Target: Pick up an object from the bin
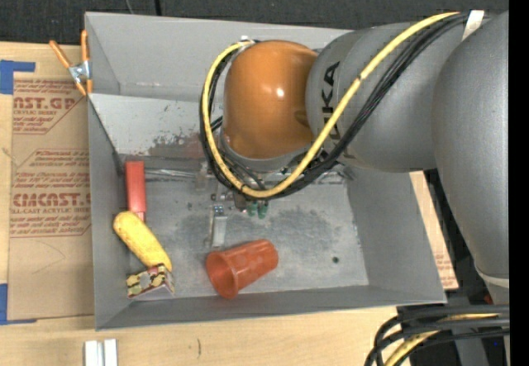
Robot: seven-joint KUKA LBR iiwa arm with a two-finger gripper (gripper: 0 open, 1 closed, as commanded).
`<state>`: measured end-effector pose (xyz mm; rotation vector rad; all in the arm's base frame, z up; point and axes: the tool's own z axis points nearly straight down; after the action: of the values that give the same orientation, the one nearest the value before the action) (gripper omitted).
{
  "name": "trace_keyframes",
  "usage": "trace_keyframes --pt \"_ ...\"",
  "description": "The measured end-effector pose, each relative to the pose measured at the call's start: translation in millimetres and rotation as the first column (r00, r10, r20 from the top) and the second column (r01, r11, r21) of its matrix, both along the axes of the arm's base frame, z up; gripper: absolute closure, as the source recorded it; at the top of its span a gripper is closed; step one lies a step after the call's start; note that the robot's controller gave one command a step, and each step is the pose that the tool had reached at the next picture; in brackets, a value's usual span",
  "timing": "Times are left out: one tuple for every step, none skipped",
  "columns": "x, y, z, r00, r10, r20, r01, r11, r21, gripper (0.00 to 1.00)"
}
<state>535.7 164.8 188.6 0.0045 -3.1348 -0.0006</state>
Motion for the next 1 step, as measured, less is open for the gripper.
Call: trace_keyframes --pt "0.4 -0.4 2.7 1.0 -0.001 0.003 0.001 1.0 0.0 0.0"
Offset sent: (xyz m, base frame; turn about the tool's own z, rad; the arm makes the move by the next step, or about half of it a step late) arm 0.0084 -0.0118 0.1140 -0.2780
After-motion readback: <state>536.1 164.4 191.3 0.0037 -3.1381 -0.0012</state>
